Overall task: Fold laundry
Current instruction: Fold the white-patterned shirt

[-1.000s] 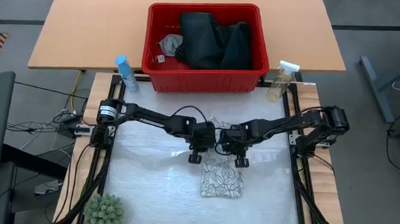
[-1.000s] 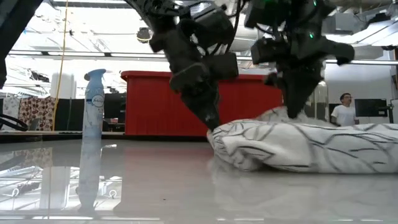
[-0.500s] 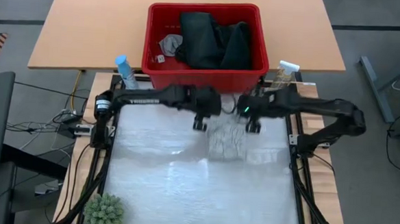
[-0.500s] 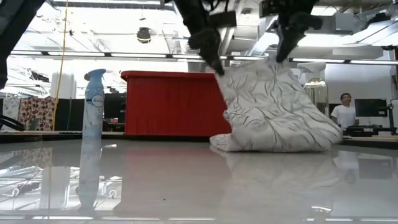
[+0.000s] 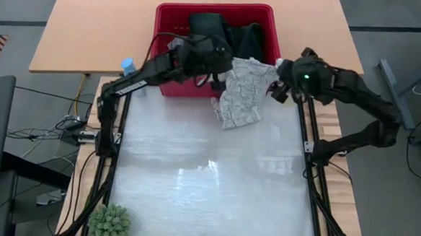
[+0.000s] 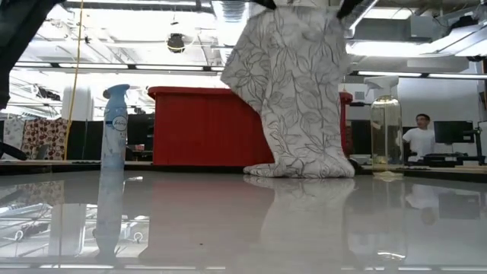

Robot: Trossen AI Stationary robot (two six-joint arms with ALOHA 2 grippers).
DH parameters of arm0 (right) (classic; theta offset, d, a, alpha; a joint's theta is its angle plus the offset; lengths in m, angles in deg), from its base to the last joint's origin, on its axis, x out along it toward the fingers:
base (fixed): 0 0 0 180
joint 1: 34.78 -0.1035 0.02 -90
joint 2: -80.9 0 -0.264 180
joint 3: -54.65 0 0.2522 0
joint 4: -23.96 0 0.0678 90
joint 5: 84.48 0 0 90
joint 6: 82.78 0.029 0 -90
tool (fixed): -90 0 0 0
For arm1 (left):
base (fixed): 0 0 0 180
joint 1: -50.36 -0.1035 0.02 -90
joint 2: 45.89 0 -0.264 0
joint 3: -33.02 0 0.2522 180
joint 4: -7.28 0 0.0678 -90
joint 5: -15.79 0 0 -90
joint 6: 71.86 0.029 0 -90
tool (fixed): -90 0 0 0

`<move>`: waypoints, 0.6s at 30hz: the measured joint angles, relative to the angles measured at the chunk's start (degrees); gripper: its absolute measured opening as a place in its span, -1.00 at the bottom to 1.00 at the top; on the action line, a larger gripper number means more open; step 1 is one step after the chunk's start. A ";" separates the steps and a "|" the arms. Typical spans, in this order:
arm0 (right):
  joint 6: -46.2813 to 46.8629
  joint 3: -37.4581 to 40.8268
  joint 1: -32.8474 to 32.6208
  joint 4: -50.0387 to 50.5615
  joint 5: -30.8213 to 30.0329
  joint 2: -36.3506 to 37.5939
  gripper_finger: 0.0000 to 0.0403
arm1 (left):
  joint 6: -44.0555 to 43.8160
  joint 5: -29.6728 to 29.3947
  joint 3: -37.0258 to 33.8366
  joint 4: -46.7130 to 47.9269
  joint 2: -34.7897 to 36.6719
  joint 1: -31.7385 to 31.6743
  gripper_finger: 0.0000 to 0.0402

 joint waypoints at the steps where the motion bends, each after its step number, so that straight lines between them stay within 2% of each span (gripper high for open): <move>1: 2.20 -0.95 -1.85 1.06 0.77 0.00 -0.90 | -0.82 0.28 -0.09 1.35 0.79 1.20 -1.00; 7: 21.76 -1.91 -17.08 10.90 8.26 -1.10 -0.90 | -9.61 3.10 0.13 17.16 3.16 10.11 -1.00; 10: 31.57 -1.86 -25.99 16.18 11.54 -3.70 -0.90 | -17.42 11.25 0.04 25.28 2.80 14.52 -1.00; 14: 40.87 -1.86 -37.03 17.64 16.35 -8.52 -0.90 | -24.84 23.06 0.05 32.09 1.49 20.13 -1.00; 18: 45.96 -1.86 -45.42 15.87 18.79 -14.19 -0.90 | -28.71 29.27 -0.38 32.37 0.28 25.17 -1.00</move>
